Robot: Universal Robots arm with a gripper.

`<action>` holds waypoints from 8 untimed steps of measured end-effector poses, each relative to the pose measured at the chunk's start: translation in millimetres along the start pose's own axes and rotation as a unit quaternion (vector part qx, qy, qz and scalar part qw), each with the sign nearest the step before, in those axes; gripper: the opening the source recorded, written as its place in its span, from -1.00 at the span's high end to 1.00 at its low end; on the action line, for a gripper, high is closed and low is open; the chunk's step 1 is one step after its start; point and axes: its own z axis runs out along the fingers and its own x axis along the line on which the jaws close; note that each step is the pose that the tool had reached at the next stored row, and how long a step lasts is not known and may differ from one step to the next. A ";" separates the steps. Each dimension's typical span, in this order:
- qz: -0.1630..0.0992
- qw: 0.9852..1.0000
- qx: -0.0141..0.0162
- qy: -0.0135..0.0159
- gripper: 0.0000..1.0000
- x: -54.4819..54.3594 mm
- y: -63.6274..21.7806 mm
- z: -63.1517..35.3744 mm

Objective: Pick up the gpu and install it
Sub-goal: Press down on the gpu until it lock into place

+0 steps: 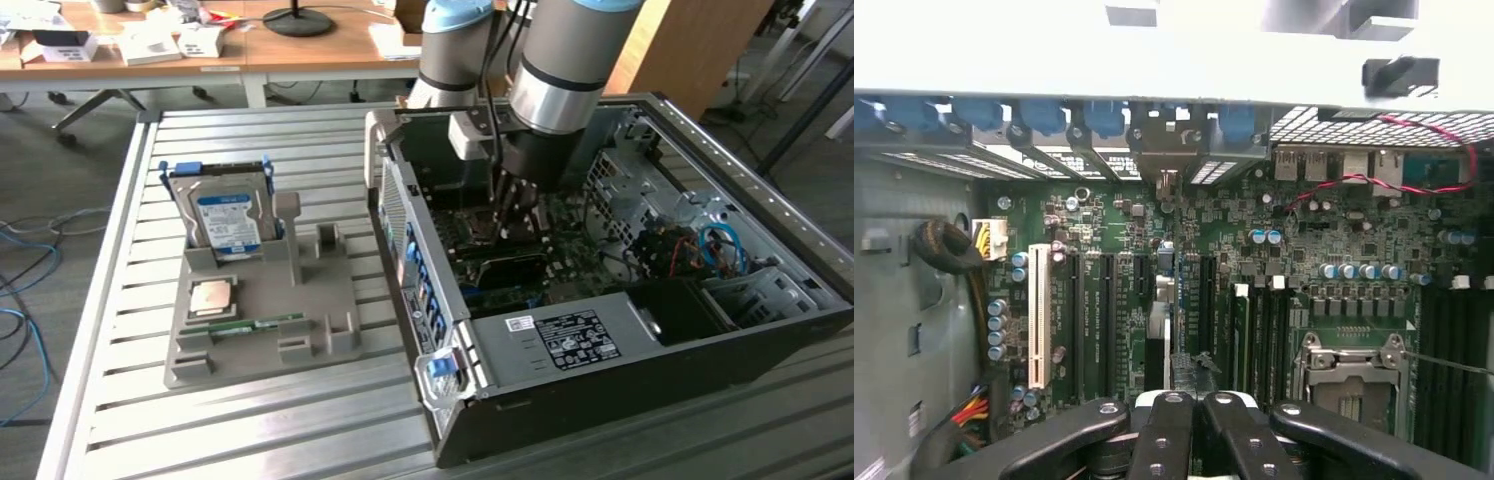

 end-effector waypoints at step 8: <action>0.000 1.000 0.000 0.000 0.79 -0.4 0.2 -14.8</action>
